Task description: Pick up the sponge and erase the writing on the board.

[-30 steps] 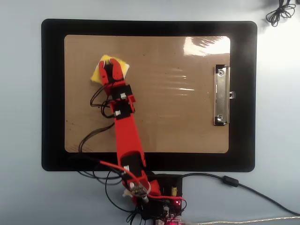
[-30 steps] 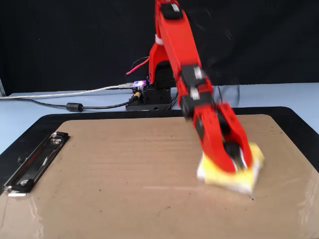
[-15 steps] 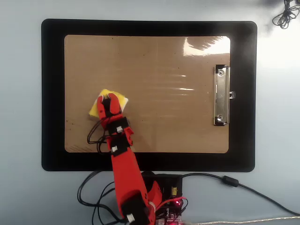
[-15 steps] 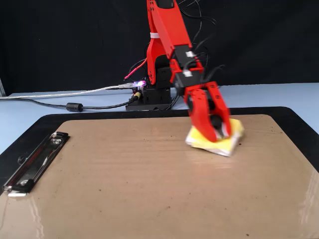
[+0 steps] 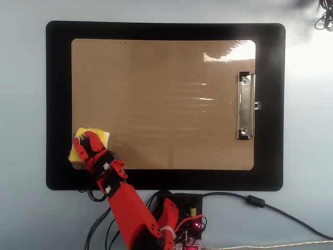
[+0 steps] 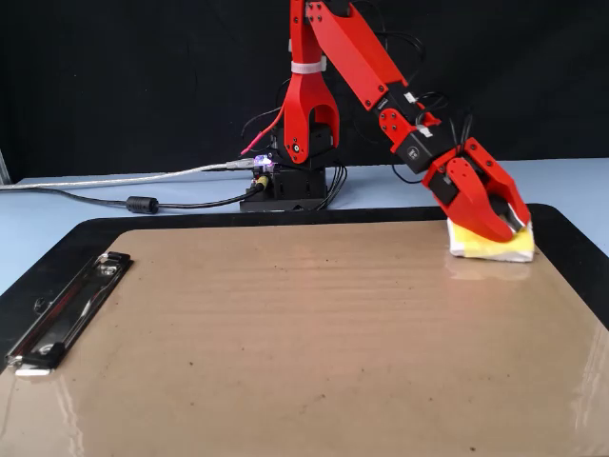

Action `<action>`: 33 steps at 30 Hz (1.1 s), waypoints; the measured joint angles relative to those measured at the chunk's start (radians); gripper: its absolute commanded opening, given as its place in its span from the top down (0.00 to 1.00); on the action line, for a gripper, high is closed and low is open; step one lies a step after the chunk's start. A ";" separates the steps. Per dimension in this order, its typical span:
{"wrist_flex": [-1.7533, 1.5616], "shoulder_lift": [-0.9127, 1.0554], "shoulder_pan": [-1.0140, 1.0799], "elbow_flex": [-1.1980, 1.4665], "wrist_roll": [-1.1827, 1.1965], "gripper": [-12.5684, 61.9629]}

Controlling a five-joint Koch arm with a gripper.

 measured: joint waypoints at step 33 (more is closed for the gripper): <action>0.106 0.118 0.339 -0.268 0.209 0.42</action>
